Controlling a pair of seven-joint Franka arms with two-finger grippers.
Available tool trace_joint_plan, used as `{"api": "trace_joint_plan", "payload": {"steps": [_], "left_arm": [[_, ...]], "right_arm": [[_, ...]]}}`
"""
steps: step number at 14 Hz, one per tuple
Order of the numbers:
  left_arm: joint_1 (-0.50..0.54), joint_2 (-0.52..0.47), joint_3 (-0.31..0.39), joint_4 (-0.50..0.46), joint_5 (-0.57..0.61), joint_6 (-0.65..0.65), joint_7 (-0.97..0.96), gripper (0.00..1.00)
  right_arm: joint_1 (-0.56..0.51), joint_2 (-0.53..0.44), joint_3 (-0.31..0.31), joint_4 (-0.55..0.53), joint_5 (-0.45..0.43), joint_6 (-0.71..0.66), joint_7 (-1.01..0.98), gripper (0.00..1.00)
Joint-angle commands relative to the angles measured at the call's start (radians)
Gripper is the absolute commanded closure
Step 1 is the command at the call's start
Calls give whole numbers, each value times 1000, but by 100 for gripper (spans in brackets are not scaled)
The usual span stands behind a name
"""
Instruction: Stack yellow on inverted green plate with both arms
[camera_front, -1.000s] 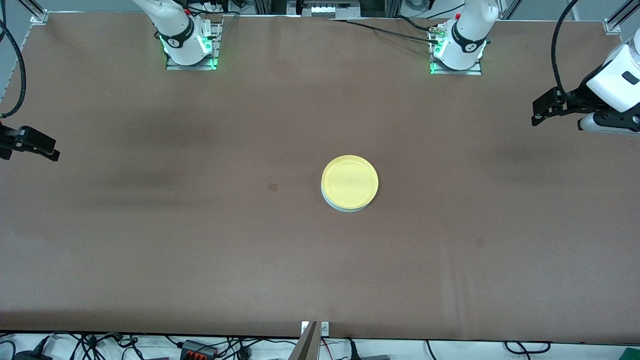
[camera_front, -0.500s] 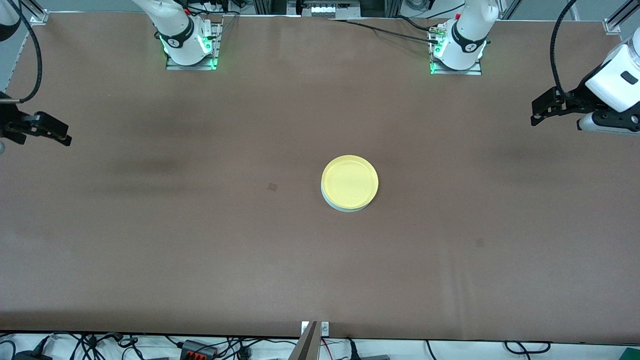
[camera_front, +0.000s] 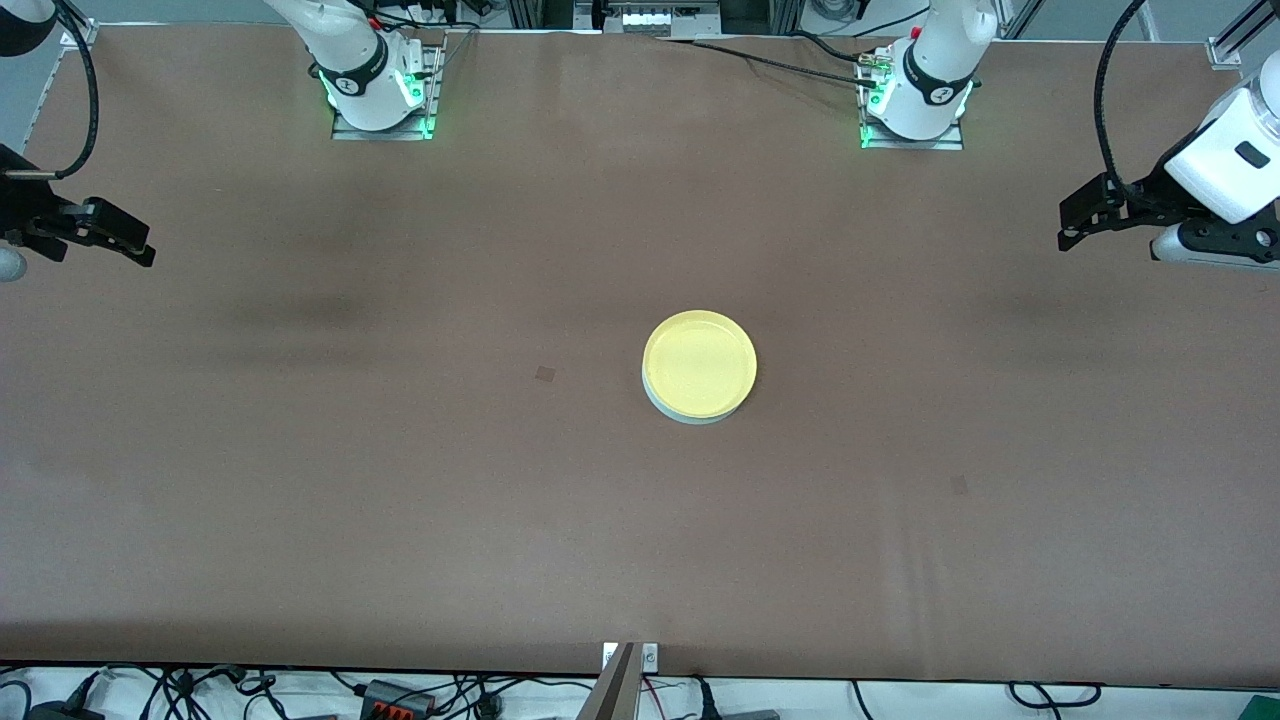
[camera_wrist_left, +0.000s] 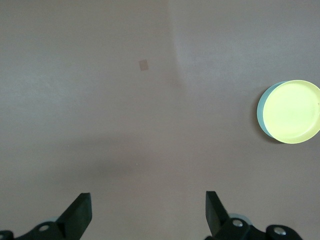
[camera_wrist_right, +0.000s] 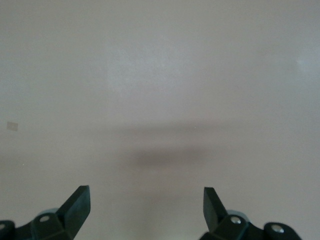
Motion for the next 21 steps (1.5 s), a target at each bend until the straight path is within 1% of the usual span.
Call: {"api": "trace_joint_plan", "payload": {"steps": [1,7,10,21], "left_arm": [[-3,8,-4,29,15,-23,10,0],[-1,8,-2,29,9,-23,10,0],[-3,8,-1,31,9,-23,8,0],[-1,8,-1,29,7,-23,8,0]], "right_arm": [[-10,-22,8,-13,-9,9,3,0],[-9,-65,8,-68,-5,20,12,0],[-10,-66,0,-71,3,20,-3,0],[-4,-57,2,-68,-6,36,12,0]]}}
